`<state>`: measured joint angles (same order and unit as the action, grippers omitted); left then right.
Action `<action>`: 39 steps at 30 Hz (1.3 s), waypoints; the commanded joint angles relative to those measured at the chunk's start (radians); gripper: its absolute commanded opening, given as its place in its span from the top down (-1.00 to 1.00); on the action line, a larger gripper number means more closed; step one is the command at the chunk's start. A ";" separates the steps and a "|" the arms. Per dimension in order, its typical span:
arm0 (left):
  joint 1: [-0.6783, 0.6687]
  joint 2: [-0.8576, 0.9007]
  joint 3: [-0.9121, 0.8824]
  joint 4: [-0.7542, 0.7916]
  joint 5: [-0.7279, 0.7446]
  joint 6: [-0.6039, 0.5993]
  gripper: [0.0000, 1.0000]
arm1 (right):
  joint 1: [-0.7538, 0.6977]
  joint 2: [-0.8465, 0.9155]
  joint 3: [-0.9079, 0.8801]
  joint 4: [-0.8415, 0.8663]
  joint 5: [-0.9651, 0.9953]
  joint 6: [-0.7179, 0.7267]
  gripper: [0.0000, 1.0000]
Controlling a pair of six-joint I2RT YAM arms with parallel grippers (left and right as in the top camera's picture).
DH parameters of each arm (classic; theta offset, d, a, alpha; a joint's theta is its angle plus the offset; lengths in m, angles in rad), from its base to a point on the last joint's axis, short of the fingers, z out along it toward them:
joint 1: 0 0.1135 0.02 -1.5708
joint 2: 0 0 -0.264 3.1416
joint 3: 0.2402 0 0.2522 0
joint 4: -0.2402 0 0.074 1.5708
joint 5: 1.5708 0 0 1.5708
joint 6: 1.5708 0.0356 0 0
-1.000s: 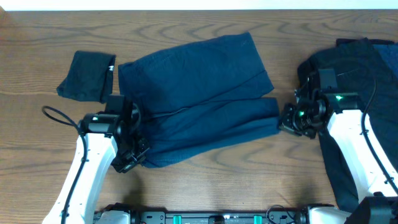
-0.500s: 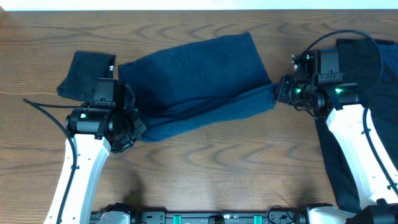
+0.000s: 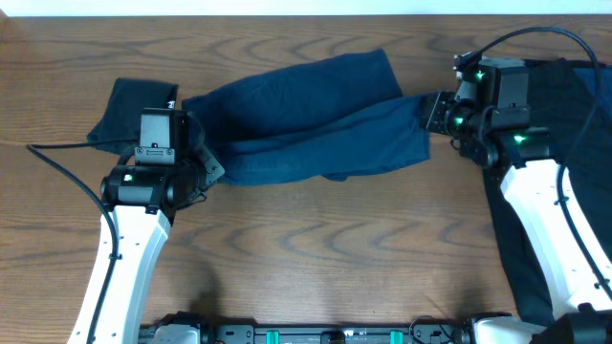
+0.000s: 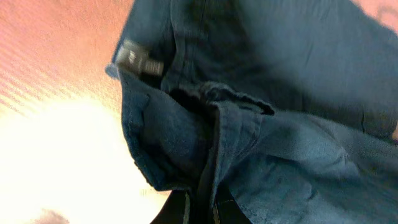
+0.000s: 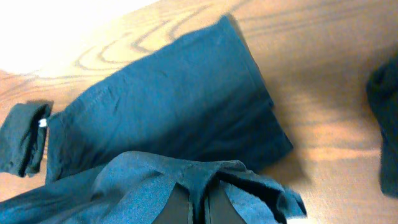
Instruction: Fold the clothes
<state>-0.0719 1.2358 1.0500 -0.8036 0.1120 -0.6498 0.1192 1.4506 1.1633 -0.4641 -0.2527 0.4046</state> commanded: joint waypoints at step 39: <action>0.010 0.565 -0.002 0.695 -0.271 0.014 0.88 | 0.119 0.623 0.019 0.806 0.132 -0.279 0.98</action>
<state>-0.0662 1.7943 1.0477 -0.1215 -0.1425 -0.6491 0.2314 2.0682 1.1645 0.3260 -0.1558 0.1440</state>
